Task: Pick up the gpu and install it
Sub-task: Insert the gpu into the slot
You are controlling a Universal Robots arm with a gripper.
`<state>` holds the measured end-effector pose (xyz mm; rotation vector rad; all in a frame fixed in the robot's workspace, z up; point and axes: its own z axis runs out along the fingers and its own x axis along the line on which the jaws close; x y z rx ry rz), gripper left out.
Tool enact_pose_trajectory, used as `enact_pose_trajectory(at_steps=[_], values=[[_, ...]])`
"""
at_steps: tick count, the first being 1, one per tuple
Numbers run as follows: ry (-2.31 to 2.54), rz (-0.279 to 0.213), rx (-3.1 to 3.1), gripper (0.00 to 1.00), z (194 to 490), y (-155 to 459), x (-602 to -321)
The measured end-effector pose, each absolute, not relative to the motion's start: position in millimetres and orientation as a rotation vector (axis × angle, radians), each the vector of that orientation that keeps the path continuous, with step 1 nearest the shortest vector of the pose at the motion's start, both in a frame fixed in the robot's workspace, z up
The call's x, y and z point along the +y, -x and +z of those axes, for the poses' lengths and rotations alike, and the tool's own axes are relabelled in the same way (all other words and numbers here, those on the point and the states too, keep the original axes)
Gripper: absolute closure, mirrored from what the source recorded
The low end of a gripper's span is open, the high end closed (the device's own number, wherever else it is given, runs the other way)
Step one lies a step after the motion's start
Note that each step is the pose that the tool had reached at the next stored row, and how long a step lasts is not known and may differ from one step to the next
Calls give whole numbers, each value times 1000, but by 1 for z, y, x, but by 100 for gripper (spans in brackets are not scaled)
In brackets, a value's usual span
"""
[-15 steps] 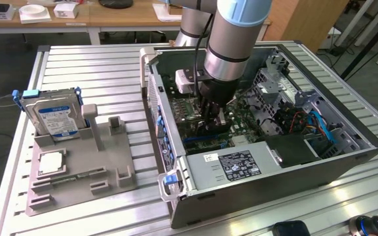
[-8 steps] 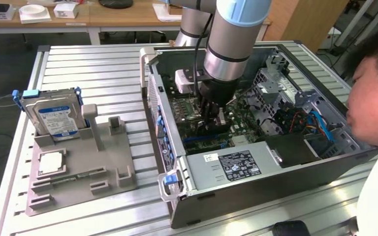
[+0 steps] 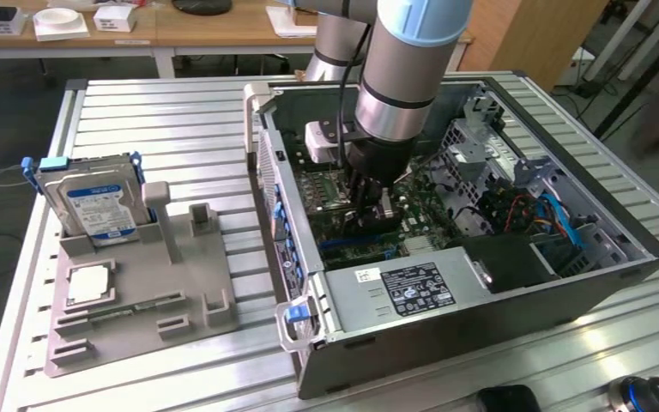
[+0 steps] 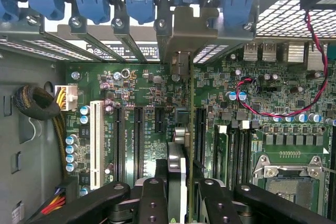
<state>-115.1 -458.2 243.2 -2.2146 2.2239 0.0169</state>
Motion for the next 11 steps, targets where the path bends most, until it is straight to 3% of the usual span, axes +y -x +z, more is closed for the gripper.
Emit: enact_pose_trajectory(at_steps=[11], values=[[2214, 15, 2223, 72, 243, 118, -458]])
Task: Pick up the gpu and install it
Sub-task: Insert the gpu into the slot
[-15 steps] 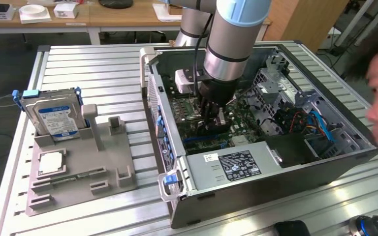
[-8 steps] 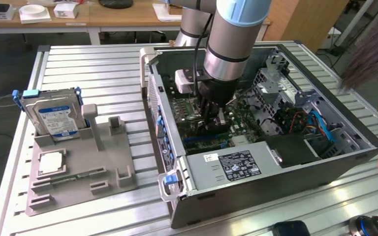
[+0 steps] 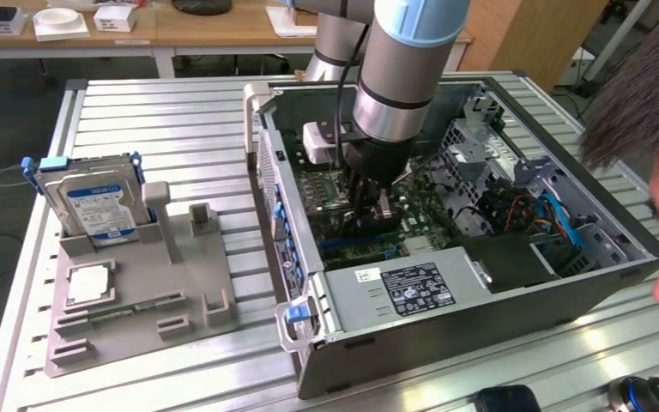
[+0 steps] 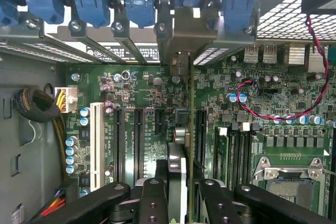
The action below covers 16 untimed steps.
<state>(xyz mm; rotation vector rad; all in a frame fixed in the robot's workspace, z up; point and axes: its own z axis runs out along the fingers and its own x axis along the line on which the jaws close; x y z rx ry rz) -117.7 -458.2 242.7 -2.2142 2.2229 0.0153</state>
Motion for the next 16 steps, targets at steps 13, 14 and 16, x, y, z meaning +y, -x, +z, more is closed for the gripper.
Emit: enact_pose_trajectory(at_steps=[13, 14, 16], values=[[2214, 15, 2223, 72, 242, 118, -458], [2214, 15, 2223, 72, 242, 118, -458], [2214, 15, 2223, 72, 241, 118, -458]])
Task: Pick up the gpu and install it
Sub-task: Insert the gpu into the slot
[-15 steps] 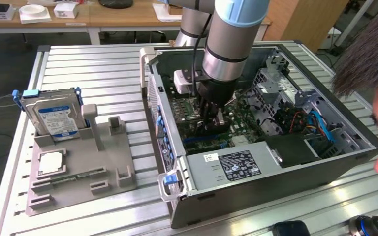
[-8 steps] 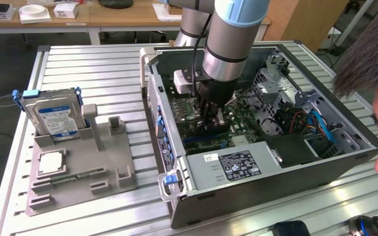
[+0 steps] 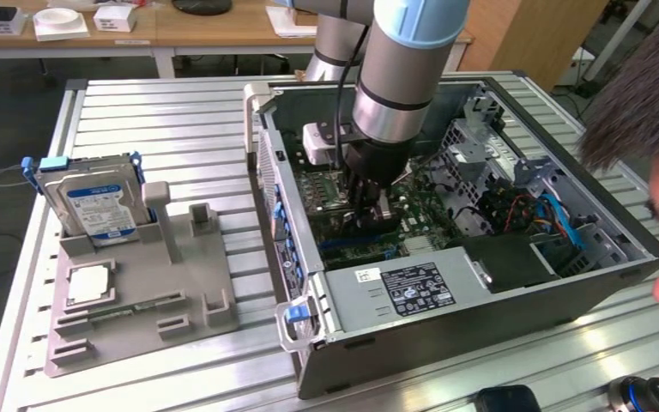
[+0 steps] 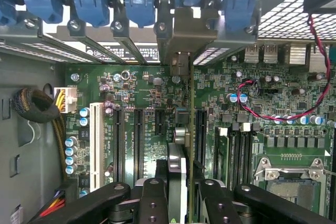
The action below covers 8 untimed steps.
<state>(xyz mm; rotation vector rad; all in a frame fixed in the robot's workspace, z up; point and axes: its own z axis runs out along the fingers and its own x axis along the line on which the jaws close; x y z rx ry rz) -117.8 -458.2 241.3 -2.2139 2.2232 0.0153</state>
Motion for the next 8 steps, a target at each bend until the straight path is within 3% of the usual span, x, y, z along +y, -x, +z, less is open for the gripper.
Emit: enact_pose_trajectory(at_steps=[8], values=[[2214, 15, 2223, 72, 240, 118, -458]])
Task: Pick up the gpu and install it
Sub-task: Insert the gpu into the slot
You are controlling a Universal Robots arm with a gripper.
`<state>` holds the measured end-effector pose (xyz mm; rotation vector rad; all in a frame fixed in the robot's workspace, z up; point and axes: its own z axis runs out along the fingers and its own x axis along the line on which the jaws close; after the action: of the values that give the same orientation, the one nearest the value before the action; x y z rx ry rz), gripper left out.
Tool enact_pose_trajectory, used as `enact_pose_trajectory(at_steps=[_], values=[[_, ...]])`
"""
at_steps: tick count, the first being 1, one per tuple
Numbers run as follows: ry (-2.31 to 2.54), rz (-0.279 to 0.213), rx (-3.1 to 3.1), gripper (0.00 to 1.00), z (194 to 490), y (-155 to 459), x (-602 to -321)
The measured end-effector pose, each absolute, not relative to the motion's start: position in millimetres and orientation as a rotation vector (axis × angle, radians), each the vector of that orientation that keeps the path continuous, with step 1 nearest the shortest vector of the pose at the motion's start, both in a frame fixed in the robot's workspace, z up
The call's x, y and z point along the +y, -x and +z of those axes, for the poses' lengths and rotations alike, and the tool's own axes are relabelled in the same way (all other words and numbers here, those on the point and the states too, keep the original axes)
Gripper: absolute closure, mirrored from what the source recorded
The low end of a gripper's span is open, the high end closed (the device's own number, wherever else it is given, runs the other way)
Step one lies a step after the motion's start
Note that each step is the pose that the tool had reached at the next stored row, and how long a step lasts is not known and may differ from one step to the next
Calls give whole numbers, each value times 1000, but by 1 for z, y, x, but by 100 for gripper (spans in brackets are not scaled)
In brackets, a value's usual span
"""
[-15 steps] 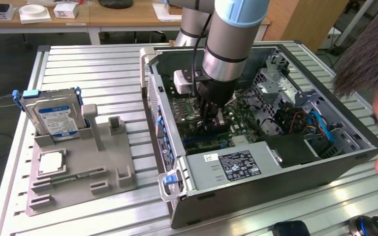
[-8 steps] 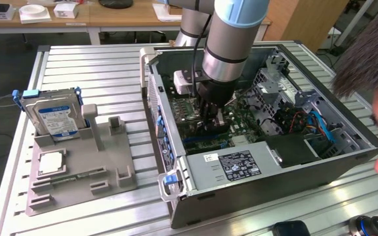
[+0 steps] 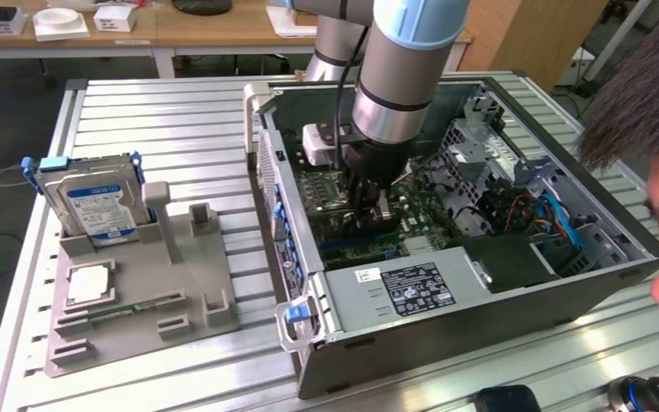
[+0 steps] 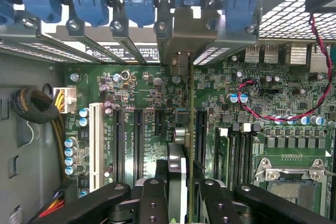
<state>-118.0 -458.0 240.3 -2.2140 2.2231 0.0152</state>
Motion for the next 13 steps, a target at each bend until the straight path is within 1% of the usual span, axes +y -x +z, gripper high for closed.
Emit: enact_pose_trajectory(at_steps=[13], values=[[2214, 14, 2223, 72, 239, 118, -457]])
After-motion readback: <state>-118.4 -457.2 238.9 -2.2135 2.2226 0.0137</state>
